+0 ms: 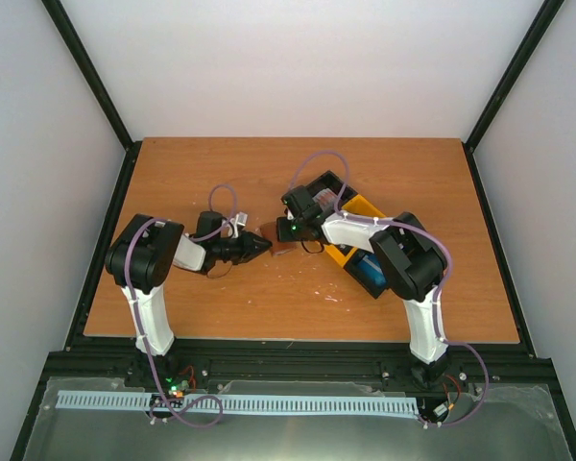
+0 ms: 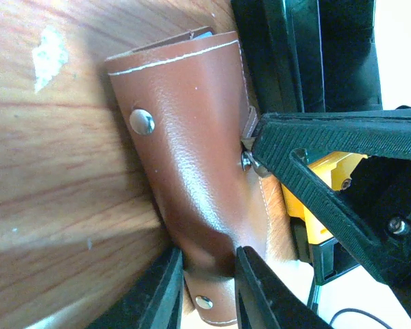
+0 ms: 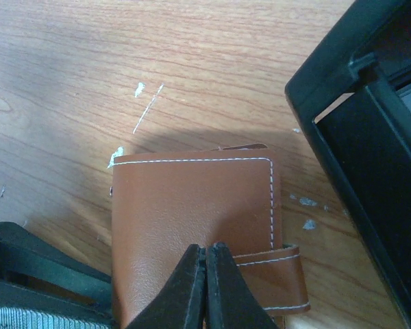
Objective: Put the credit cards into the card holder
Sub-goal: Close the card holder at the center of the board.
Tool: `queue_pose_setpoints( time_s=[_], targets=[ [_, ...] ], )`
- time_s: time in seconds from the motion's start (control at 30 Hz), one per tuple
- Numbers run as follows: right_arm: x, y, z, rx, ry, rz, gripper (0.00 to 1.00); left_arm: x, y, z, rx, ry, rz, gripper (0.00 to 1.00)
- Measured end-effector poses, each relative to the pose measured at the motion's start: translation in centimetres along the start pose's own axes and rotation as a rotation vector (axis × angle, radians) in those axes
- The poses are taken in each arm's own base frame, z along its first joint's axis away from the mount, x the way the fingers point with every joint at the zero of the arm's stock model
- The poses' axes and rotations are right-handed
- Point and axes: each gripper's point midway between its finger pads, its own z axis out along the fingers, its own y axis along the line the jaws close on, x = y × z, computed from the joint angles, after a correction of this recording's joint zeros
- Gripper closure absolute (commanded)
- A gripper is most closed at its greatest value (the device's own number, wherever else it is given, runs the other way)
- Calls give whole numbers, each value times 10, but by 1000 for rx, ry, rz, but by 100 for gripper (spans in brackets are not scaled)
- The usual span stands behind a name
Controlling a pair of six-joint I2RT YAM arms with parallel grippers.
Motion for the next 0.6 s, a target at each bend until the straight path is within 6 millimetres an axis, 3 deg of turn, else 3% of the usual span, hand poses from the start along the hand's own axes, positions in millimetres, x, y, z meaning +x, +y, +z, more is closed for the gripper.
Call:
queue_pose_setpoints(
  time_s=[0.6],
  targets=[
    [4, -1, -4, 11, -19, -18, 97, -4, 1, 0, -1, -8, 1, 76]
  ],
)
